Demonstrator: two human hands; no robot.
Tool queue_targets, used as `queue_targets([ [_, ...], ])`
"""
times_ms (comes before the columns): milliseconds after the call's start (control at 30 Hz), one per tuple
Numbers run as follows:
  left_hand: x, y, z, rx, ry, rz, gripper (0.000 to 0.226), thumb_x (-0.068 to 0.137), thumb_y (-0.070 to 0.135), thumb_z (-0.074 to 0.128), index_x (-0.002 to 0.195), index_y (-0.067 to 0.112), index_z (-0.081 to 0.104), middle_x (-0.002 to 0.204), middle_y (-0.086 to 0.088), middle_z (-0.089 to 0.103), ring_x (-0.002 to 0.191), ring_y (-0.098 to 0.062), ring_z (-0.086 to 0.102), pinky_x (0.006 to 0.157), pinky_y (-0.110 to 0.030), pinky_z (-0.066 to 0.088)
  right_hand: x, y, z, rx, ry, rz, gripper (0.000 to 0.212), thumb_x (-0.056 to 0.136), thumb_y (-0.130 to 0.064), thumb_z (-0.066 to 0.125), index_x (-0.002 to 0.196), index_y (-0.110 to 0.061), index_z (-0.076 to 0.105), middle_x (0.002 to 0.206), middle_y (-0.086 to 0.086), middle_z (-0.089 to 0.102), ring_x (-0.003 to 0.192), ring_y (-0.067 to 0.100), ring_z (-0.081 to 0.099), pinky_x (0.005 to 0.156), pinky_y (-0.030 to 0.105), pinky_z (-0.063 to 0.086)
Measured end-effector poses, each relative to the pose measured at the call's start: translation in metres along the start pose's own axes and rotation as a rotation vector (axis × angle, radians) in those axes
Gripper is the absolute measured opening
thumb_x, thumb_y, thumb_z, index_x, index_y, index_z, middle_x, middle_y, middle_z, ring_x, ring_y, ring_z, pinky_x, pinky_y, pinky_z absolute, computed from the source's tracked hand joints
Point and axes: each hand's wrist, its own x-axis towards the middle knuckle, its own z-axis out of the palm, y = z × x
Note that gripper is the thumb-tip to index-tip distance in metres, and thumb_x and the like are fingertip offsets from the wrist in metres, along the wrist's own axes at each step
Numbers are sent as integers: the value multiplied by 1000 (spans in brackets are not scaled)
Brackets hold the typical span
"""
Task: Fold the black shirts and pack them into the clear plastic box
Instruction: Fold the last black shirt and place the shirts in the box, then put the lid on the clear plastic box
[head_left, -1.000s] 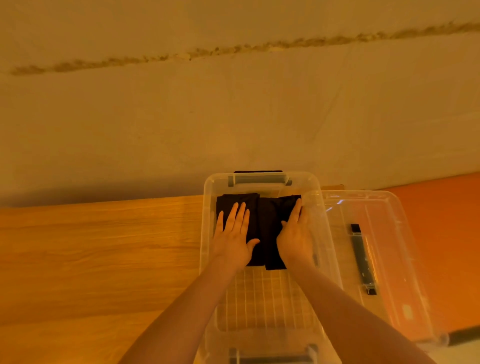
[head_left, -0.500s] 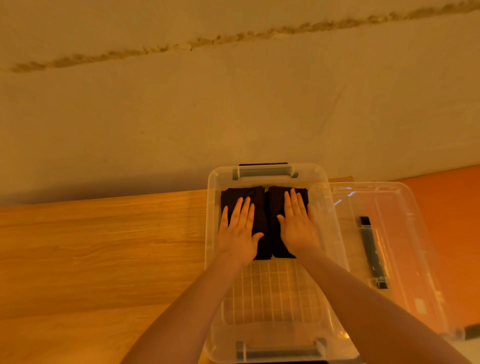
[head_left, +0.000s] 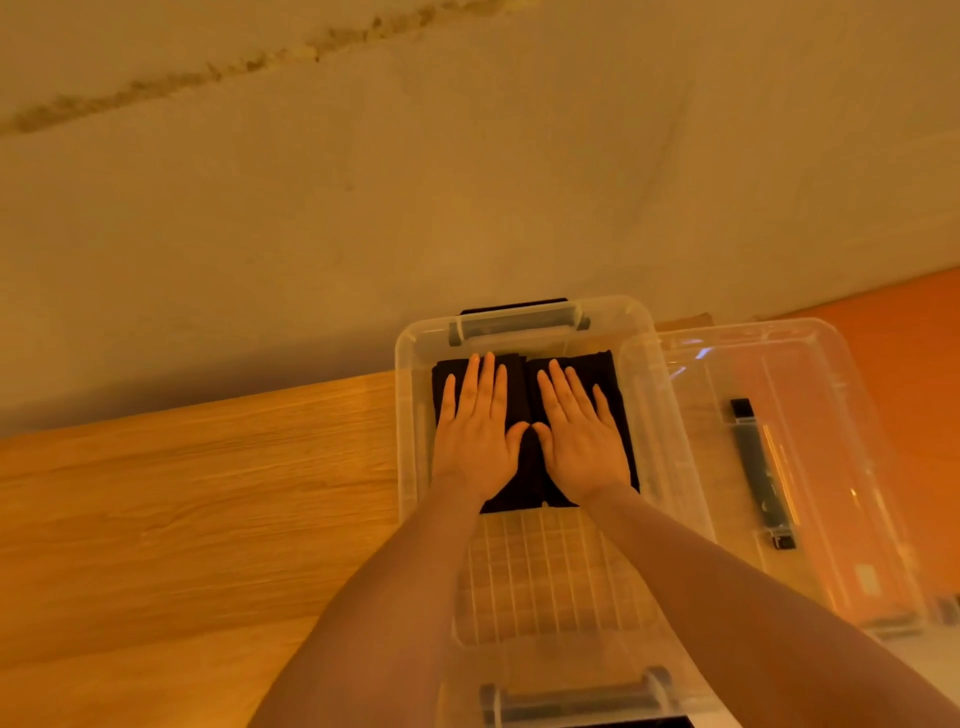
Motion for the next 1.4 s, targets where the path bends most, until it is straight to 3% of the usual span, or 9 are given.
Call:
queue_targets([
  [367,2,0,-5,33,-40,19,67,96,49,13,146,12,-10,155,-8,-17,135,-20,-29,112,-41,-17,0,0,-16,134,-80,-9,85,71,-61,-33,143,-20,-11,155,-2,-9,138,10,-15,113,33,-7],
  [500,-18,-6,-28,-51,186,15,67,92,47,17,147,9,5,155,-12,2,142,-24,-7,115,-43,-8,-27,-4,-71,377,147,-14,62,96,-50,18,145,-12,25,154,4,18,143,18,13,117,35,11],
  [567,-32,-12,-37,-79,320,-98,67,92,43,26,147,6,13,154,-12,5,143,-28,1,116,-43,-6,-50,7,-86,285,308,30,53,98,-32,35,145,-14,22,153,3,17,143,18,13,117,37,10],
  [700,-51,-24,-39,-378,193,-404,68,98,40,32,147,6,-2,156,-14,-2,144,-26,-5,118,-41,4,-63,22,-84,322,80,212,61,99,-27,34,148,-12,1,156,6,-2,144,20,0,117,39,16],
  [800,-58,-27,-40,-563,172,-420,63,99,27,34,148,8,-1,157,-10,3,145,-21,3,118,-33,12,-49,28,-84,332,33,134,59,99,-17,34,147,-11,0,157,3,-4,143,15,-6,117,31,10],
  [900,-71,-34,-39,-492,170,-442,60,100,23,30,148,10,-4,157,-8,-2,145,-21,-2,118,-34,10,-34,26,-84,293,-20,23,60,99,-15,33,147,-9,-2,156,6,-7,143,18,-10,115,28,1],
  [1167,-123,-62,-23,-194,9,-550,85,85,69,3,147,11,-11,153,-12,-22,139,-26,-24,114,-41,-7,14,-29,-82,-18,-102,-280,66,99,-40,24,147,-10,-9,156,12,-11,143,24,-11,116,31,5],
  [1267,-147,-71,-19,-130,-38,-444,112,60,75,-32,148,12,-2,154,-12,-14,140,-26,-20,111,-40,-15,36,-53,-81,-97,-158,-398,64,100,-40,23,147,-9,-7,156,12,-11,143,24,-11,115,32,3],
  [1400,-165,-105,-39,104,-70,-103,78,85,67,-2,148,21,10,155,-6,-4,139,-23,-14,112,-40,-17,47,-72,-83,-143,-225,-442,69,99,-43,26,147,-8,-8,155,12,-12,143,26,-12,115,35,-3],
])
